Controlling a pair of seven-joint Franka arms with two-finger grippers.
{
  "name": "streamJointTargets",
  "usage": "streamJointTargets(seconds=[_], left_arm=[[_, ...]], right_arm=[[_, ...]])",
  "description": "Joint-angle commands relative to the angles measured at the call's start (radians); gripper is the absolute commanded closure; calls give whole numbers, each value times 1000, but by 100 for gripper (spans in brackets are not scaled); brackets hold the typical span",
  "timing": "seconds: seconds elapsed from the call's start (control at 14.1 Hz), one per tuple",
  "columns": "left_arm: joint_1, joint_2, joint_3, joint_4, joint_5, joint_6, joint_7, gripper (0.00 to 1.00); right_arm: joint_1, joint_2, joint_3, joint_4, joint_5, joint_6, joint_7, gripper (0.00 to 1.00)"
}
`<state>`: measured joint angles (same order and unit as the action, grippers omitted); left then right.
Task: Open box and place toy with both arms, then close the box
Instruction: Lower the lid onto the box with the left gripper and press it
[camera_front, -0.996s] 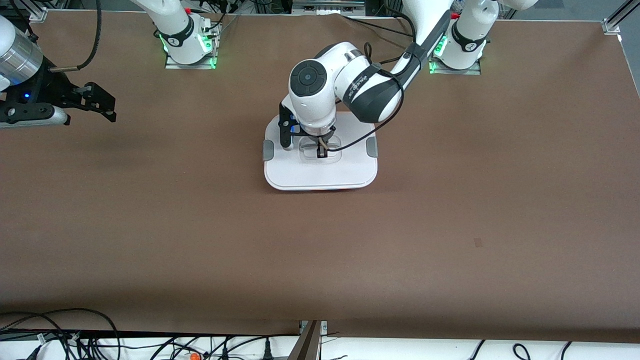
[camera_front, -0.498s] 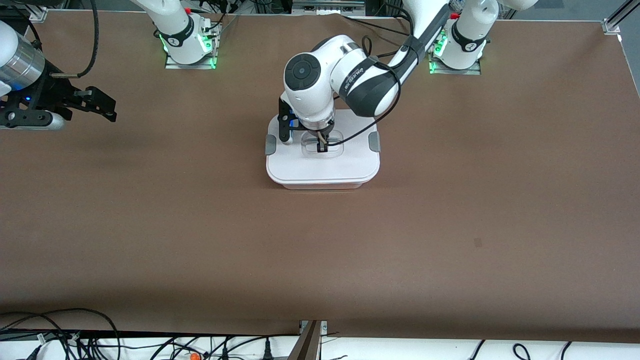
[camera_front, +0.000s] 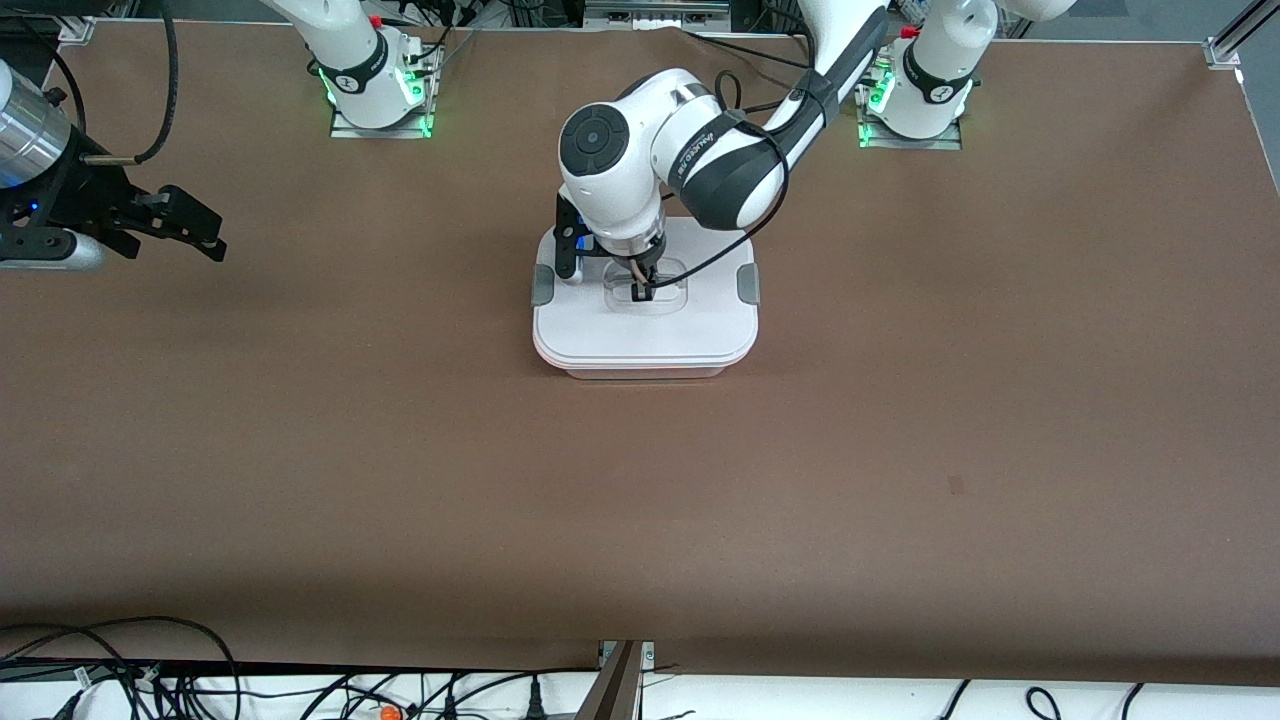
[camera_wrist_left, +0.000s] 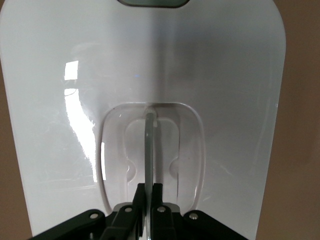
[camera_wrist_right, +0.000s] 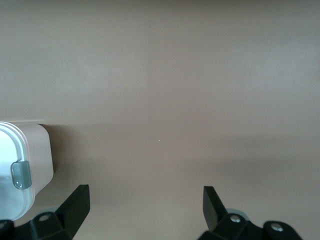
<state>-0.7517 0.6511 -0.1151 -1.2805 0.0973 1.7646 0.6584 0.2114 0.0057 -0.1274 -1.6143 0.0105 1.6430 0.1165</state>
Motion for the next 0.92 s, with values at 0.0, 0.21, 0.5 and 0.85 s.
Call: streamJointTargets(seconds=[0.0,0.21,0.5,0.85], left_arm=[[-11,-1,9,-11,41,24,6,100],[-11,18,11,-11,41,48,3,100],[-11,19,11,-19,41,52,3,100],[-3,10,14,-4,39,46,-2,0]], right_arm=[[-7,10,-1,22,23,-2,-3,0],[-7,11,-6,22,23,-2,-3,0],[-7,11,-8,22,23,-2,-3,0],[-10,11,-9,22,23,3,-3,0]])
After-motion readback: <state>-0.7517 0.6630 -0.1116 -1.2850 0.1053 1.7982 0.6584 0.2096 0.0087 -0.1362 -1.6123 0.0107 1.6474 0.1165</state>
